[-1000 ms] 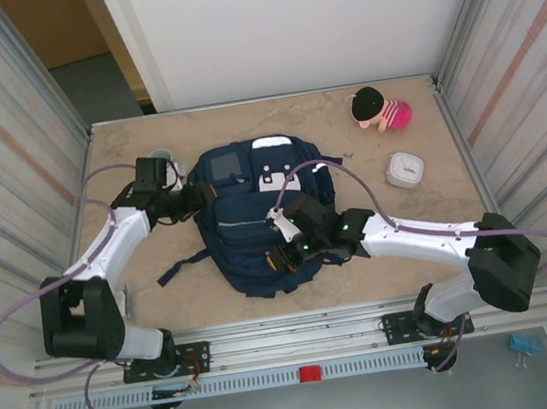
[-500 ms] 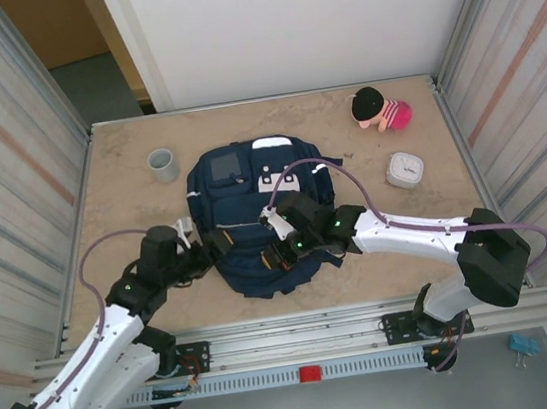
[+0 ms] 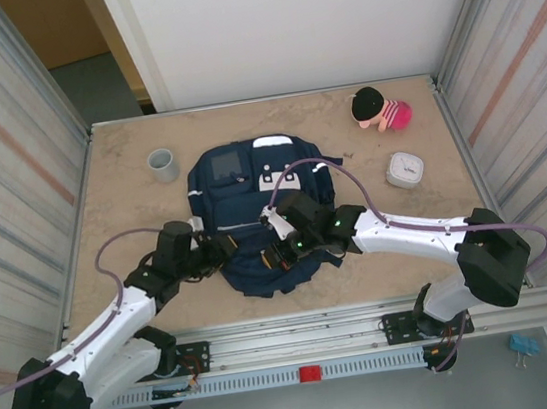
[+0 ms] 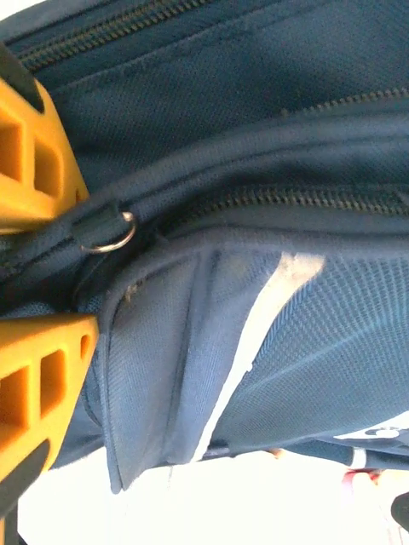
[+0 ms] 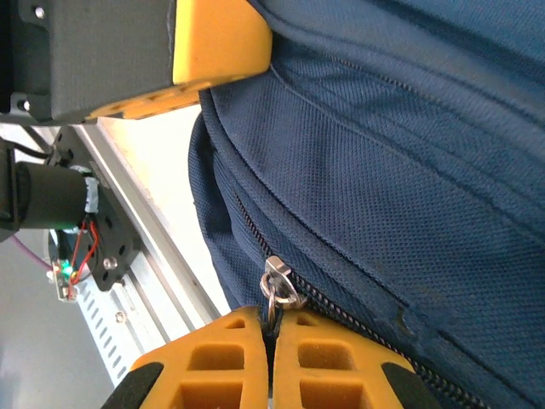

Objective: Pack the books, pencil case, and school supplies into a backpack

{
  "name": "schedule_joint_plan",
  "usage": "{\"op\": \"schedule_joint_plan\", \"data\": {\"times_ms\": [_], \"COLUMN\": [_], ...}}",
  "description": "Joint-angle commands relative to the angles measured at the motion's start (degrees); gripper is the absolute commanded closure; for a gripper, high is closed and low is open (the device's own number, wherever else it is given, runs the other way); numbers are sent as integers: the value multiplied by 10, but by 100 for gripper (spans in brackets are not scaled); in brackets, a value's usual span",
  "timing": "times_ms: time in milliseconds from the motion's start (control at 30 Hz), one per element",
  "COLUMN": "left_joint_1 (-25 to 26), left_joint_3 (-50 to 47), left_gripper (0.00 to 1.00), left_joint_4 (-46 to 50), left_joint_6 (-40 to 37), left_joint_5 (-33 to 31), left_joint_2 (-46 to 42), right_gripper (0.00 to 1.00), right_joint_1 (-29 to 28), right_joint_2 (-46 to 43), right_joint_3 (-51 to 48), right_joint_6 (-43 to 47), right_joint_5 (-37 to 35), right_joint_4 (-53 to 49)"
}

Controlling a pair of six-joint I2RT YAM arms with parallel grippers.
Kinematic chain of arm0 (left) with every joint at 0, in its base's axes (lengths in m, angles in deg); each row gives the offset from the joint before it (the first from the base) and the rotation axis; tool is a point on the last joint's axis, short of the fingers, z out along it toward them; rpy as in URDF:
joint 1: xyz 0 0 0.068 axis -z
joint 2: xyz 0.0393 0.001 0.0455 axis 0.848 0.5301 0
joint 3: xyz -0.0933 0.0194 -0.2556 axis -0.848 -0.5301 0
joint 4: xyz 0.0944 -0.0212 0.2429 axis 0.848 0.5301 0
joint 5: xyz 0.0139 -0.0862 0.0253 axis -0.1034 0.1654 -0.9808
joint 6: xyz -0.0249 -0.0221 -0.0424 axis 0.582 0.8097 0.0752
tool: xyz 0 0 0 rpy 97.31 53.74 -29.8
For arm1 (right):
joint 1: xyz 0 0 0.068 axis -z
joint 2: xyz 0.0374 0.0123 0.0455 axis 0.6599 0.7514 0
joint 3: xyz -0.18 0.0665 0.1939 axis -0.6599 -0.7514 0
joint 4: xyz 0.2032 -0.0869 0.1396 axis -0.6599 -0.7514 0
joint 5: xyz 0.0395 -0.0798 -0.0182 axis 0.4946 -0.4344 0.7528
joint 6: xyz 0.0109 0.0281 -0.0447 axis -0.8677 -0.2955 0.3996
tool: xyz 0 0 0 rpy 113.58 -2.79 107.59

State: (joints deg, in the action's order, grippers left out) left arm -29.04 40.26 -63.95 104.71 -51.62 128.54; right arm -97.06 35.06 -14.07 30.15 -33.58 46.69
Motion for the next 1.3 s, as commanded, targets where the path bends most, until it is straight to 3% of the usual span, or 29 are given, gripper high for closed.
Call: {"op": "schedule_joint_plan", "data": {"times_ms": [0, 133, 433, 600, 700, 767, 833, 1033, 1133, 1267], "left_joint_1": [-12, -48, -115, -118, -118, -118, -113, -78, -27, 58], "left_joint_3": [48, 80, 131, 140, 146, 153, 160, 177, 189, 195], "left_gripper": [86, 100, 100, 100, 100, 93, 78, 43, 35, 32], "left_joint_4": [37, 99, 176, 172, 154, 147, 150, 166, 168, 167], "left_joint_6": [-61, -106, -199, -219, -238, -247, -257, -321, -394, -517], "left_joint_5": [-57, -64, -47, -36, 7, 39, 51, 3, -24, -72], "left_joint_2": [5, 3, 15, 31, 43, 46, 43, -6, -26, -24], "right_gripper": [100, 100, 100, 100, 100, 100, 100, 100, 100, 100], "right_joint_1": [5, 24, 119, 130, 130, 130, 131, 133, 133, 137], "right_joint_2": [-22, -51, -80, -84, -84, -84, -82, -83, -83, -80], "right_joint_3": [24, 14, -14, -22, -25, -27, -29, -30, -31, -29], "right_joint_6": [-11, -9, 20, 29, 26, 24, 25, 25, 26, 26], "right_joint_5": [12, 1, 29, 31, 36, 40, 43, 54, 58, 61], "right_joint_4": [-9, -28, -83, -91, -82, -75, -70, -57, -52, -51]}}
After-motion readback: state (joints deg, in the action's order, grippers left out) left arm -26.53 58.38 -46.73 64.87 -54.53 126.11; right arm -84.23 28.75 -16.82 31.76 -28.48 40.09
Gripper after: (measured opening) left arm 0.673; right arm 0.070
